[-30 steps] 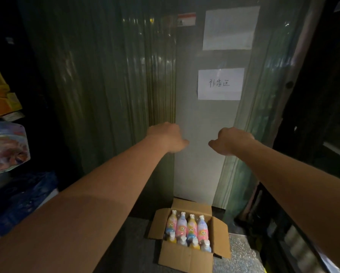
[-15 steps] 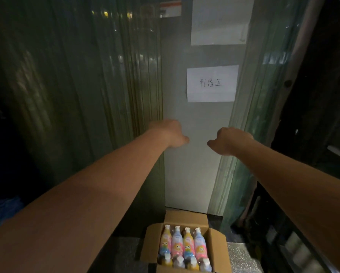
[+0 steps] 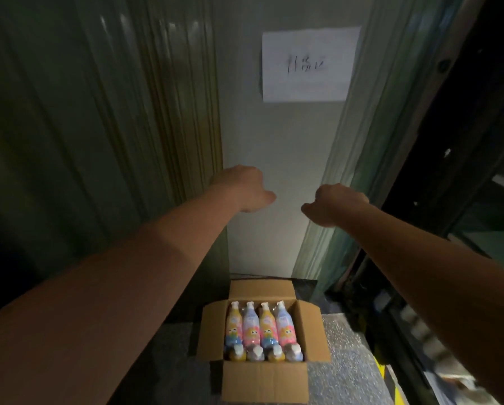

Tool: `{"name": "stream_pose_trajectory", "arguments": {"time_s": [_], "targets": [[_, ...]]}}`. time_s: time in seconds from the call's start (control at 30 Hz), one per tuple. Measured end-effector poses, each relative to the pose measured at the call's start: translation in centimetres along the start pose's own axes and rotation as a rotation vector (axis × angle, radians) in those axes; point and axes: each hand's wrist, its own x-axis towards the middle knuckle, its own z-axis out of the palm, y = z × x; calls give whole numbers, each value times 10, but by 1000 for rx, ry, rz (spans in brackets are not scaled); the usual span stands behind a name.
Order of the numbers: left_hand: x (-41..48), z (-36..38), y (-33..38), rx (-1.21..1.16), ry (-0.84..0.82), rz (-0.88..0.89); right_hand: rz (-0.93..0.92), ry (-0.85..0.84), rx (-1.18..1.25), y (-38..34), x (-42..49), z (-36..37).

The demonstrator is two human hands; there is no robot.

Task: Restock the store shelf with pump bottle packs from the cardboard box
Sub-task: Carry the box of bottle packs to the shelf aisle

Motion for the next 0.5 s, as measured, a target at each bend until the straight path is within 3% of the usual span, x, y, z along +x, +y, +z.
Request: {"name": "stream_pose_trajectory", "arguments": {"time_s": [0.5], "targets": [[21,221,-27,-53,-288,-118,-90,-352,0,30,39,208]]}}
